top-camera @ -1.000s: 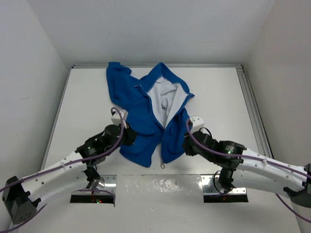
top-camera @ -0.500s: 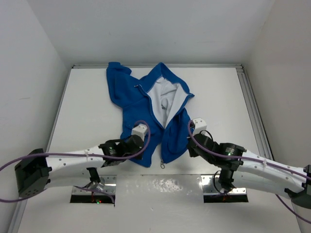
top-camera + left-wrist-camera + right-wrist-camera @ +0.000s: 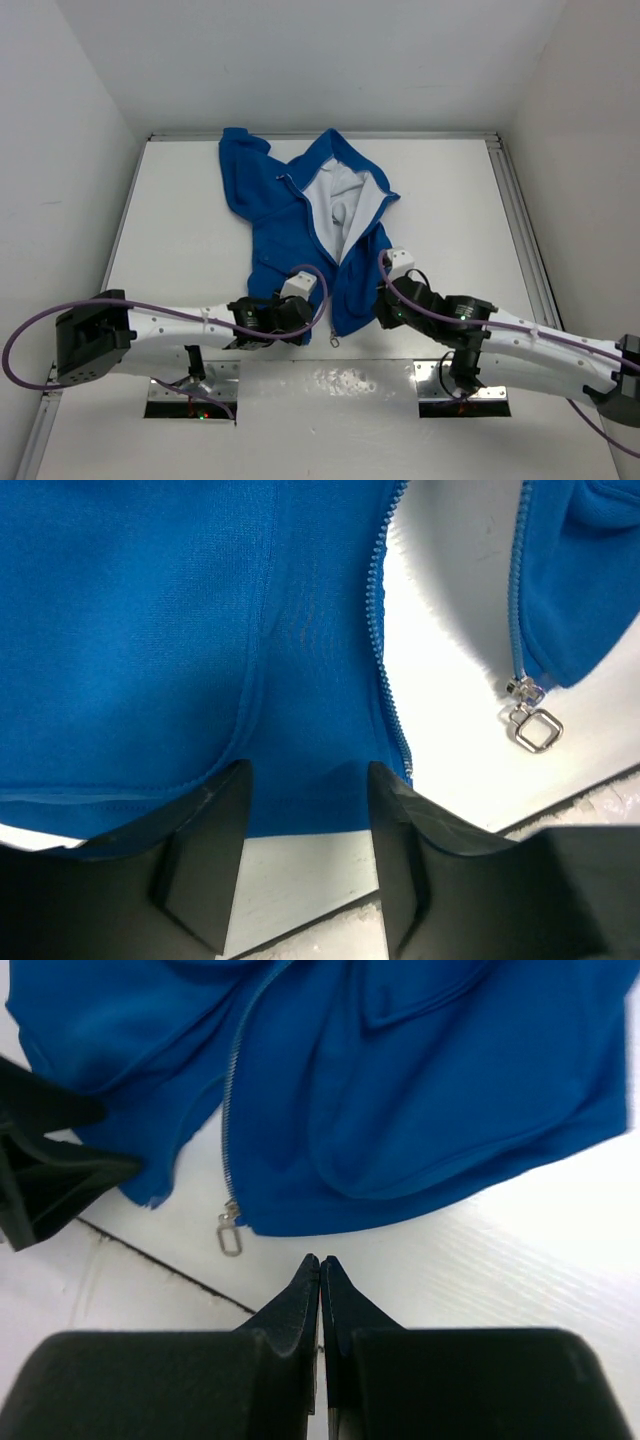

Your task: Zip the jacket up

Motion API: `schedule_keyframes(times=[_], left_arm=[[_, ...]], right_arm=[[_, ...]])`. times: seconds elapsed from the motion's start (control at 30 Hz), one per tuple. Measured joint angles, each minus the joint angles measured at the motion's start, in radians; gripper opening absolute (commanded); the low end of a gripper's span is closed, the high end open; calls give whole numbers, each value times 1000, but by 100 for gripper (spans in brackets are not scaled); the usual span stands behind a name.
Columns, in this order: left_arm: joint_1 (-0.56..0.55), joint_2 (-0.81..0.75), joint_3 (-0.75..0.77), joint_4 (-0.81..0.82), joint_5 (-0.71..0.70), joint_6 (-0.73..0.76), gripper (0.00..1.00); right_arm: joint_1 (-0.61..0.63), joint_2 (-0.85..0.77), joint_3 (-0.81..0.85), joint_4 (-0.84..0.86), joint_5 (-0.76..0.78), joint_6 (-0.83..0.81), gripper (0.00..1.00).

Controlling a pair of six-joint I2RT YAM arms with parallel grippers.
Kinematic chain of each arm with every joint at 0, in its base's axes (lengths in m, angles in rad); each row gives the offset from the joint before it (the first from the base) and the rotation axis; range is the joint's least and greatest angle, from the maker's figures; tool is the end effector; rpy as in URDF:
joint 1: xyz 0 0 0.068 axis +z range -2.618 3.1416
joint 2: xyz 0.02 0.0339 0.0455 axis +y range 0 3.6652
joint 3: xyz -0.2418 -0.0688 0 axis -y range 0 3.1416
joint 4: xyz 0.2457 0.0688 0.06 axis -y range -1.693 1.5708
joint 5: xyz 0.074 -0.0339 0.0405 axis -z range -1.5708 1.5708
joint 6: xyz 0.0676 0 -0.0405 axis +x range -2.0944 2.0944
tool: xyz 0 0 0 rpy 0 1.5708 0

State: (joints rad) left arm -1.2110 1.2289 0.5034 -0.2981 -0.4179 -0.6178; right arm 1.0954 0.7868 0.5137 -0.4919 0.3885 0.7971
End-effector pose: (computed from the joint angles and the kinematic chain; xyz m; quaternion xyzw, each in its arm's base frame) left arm 0.1078 -0.2086 0.1072 0.2217 0.9171 -0.0875 0.3195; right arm 0.1146 0.1666 0.1817 -0.0593 0.9039 0.2083 0.3690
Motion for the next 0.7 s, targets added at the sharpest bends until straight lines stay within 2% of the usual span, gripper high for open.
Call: schedule_keyframes(times=[0.23,0.4,0.43,0.5,0.7], left_arm=[[0,91,0,51,20,7,49],[0,122,-1,109,8,12,30],[0,128,-1,120,3,14,13],[0,138,-2,144,-4,9,0],[0,125,-22,184,-13,-19,0]], right_arm=[[0,53,-11,50,-60,16,1],[0,25,-11,51,-53,16,2],[0,29,-11,50,-53,16,2],[0,34,-11,51,-52,18,2],[0,23,-11,52,-32,31,4]])
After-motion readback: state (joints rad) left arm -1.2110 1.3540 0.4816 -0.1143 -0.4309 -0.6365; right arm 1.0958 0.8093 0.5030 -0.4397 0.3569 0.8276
